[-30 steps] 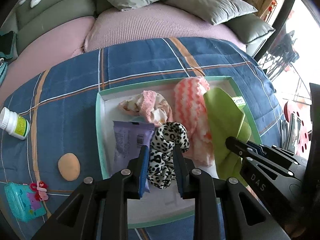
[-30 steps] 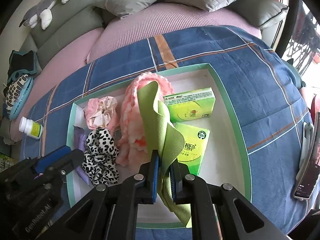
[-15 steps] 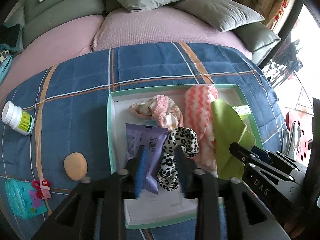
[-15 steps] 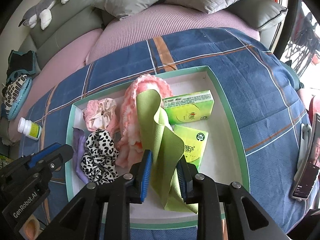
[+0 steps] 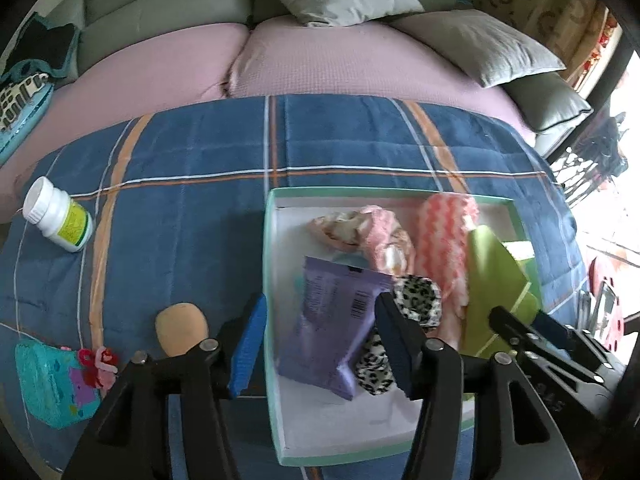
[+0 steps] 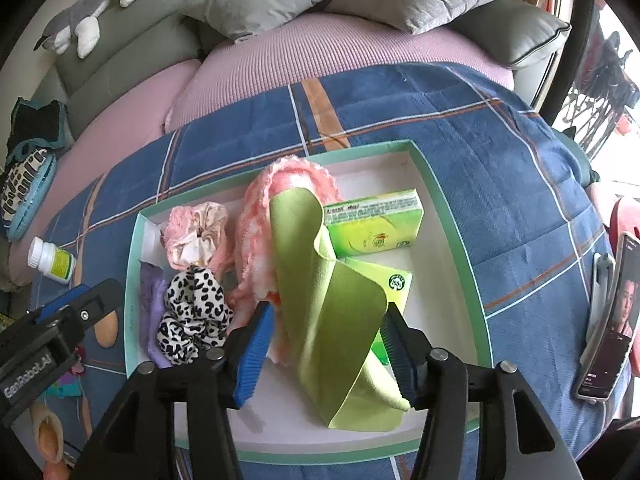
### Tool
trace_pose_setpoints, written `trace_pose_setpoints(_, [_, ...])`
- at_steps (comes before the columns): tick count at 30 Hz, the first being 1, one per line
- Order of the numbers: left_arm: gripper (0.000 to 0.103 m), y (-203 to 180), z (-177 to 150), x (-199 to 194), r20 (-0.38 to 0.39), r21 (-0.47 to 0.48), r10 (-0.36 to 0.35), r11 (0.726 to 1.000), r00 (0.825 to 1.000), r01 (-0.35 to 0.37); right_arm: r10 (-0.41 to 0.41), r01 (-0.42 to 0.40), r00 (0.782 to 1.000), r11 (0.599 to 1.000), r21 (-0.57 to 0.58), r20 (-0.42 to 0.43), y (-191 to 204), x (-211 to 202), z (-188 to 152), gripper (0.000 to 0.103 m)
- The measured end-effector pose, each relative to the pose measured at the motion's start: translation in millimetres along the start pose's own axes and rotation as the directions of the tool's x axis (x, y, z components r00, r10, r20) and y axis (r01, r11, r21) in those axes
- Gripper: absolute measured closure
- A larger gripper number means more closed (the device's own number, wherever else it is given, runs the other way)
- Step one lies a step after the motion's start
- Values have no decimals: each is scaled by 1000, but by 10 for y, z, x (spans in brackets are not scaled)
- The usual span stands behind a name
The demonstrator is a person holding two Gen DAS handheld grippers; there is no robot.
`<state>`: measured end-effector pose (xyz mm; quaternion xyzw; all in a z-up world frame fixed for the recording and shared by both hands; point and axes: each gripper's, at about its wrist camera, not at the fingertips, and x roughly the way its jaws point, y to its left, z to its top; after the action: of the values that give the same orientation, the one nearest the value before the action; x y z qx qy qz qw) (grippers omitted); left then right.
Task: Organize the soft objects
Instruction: 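Withdraw both tools from the tray back over the bedspread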
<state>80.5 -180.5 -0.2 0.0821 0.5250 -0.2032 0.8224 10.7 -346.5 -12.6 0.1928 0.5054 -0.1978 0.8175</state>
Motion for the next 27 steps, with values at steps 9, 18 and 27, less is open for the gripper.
trace_pose_setpoints(9, [19,145,39,46,30,-22,63,998,998,-62,-34,35,999,999,-25,23,44,-9,11,22])
trace_pose_setpoints(18, [11,267,58,69,48,-69,80,995,996,-76,-44,45,999,998,-43,31,70,3,7,0])
trace_pose_setpoints(27, [11,352,69,140,50,-85,115,990,992,-111,-47,48,999,998,-47,22,80,31,3,0])
